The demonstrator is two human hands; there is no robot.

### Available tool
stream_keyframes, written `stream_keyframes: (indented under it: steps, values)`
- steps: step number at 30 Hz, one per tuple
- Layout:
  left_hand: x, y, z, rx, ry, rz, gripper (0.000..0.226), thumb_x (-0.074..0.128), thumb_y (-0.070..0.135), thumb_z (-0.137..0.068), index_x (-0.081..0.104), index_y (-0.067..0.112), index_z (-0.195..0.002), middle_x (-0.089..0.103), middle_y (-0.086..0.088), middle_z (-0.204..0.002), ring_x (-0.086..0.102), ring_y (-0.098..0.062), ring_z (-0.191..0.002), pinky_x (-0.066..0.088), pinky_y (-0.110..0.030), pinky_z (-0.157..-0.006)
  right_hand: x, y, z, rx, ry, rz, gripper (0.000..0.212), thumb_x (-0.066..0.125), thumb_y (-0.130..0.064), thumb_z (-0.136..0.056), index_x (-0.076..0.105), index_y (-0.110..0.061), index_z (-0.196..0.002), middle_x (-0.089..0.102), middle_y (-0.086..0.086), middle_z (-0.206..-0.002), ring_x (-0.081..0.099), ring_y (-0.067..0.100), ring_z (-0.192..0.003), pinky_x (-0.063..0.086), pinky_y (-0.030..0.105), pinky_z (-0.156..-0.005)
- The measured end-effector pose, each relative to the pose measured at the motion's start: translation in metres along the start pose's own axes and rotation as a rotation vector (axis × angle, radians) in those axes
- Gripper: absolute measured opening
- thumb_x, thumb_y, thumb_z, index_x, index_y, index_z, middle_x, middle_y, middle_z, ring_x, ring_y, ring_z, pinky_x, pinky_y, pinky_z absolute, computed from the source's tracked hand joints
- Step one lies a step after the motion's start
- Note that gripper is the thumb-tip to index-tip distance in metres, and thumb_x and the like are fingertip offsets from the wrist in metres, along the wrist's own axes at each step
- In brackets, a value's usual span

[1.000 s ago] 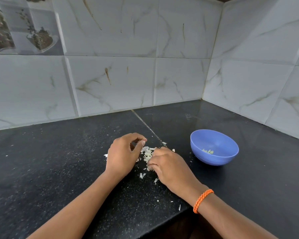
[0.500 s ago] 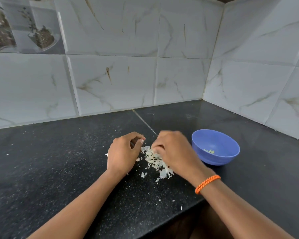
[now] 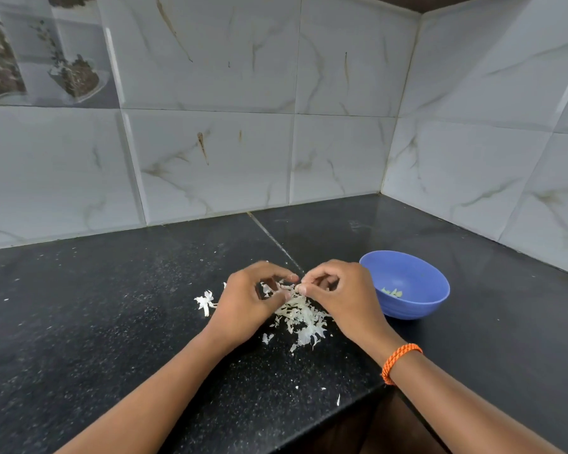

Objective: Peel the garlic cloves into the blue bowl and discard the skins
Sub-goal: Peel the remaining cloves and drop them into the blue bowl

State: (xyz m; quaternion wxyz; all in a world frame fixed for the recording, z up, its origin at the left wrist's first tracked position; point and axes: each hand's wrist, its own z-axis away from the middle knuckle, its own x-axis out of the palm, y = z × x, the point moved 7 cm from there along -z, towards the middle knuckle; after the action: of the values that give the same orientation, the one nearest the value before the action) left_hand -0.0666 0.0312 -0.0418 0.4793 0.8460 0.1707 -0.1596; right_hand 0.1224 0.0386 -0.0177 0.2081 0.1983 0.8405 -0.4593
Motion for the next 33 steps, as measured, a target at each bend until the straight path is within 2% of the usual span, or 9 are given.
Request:
stream_keyframes:
  steps: [3,7,10,16,20,22,25,28,33]
  values:
    - [0.006,0.006,0.003,0.006,-0.016,-0.091,0.023,0.092,0.038,-0.084,0.082,0.035,-0.105,0.078,0.022,-0.099,0.067,0.0,-0.08,0.045,-0.016,-0.071,0.001,0.019,0.006,0.058,0.028,-0.082,0.01,0.088,-0.021,-0.085,0.081,-0.024,-0.081,0.075,-0.012,-0.08,0.068,0.008,-0.071,0.053,0.018,-0.063]
    - [0.007,0.009,0.003,0.02,0.04,-0.162,0.018,0.092,0.038,-0.084,0.082,0.034,-0.098,0.075,0.022,-0.081,0.061,0.001,-0.063,0.039,-0.012,-0.061,0.011,0.022,0.01,0.041,0.023,-0.143,0.007,0.083,-0.022,-0.091,0.079,-0.024,-0.086,0.075,-0.014,-0.083,0.068,0.008,-0.075,0.05,0.015,-0.066]
    - [0.005,0.007,0.003,-0.002,0.071,-0.169,0.011,0.09,0.037,-0.087,0.081,0.036,-0.092,0.075,0.019,-0.076,0.059,-0.003,-0.057,0.041,-0.019,-0.056,0.019,0.024,0.011,0.047,0.009,-0.206,0.007,0.078,-0.02,-0.097,0.077,-0.021,-0.09,0.073,-0.012,-0.08,0.068,0.006,-0.072,0.048,0.014,-0.065]
    - [0.007,0.006,0.005,-0.087,0.07,-0.031,0.004,0.086,0.028,-0.092,0.085,0.027,-0.088,0.078,0.013,-0.074,0.074,-0.009,-0.067,0.058,-0.028,-0.065,0.022,0.024,0.012,0.042,0.004,-0.291,0.008,0.07,-0.016,-0.103,0.074,-0.02,-0.097,0.074,-0.008,-0.085,0.068,0.008,-0.072,0.049,0.018,-0.065]
    - [0.007,0.008,0.006,-0.105,0.069,0.072,0.007,0.084,0.017,-0.094,0.086,0.019,-0.088,0.08,0.007,-0.074,0.076,-0.009,-0.069,0.053,-0.016,-0.062,0.022,0.018,0.011,-0.037,0.038,-0.207,0.011,0.07,-0.019,-0.103,0.076,-0.021,-0.093,0.072,-0.009,-0.09,0.07,0.016,-0.085,0.056,0.028,-0.072]
    - [0.009,0.006,0.007,-0.14,0.066,0.127,0.005,0.084,0.014,-0.093,0.086,0.016,-0.089,0.08,0.003,-0.074,0.076,-0.008,-0.069,0.053,-0.015,-0.06,0.022,0.017,0.012,-0.054,0.026,-0.225,0.013,0.07,-0.014,-0.102,0.076,-0.019,-0.092,0.071,-0.007,-0.089,0.07,0.019,-0.082,0.058,0.033,-0.072]
    - [0.011,0.003,0.008,-0.161,0.052,0.188,0.006,0.084,0.01,-0.093,0.086,0.015,-0.089,0.081,-0.002,-0.076,0.078,-0.019,-0.072,0.06,-0.024,-0.065,0.022,0.02,0.012,-0.019,0.016,-0.331,0.014,0.07,-0.007,-0.1,0.077,-0.013,-0.09,0.07,-0.003,-0.083,0.069,0.019,-0.071,0.059,0.032,-0.065]
    - [0.011,-0.001,0.007,-0.171,0.046,0.241,0.004,0.084,0.011,-0.092,0.086,0.014,-0.09,0.081,-0.006,-0.078,0.079,-0.03,-0.075,0.066,-0.038,-0.072,0.024,0.022,0.011,0.037,0.005,-0.455,0.012,0.071,0.0,-0.098,0.078,-0.006,-0.09,0.071,0.001,-0.079,0.068,0.017,-0.068,0.057,0.026,-0.066]
    - [0.012,-0.004,0.006,-0.191,0.033,0.332,0.007,0.083,0.012,-0.091,0.085,0.007,-0.094,0.081,-0.013,-0.083,0.079,-0.03,-0.076,0.065,-0.037,-0.074,0.027,0.026,0.011,0.114,-0.031,-0.611,0.013,0.069,-0.002,-0.1,0.079,-0.002,-0.092,0.071,0.007,-0.072,0.065,0.018,-0.069,0.056,0.028,-0.069]
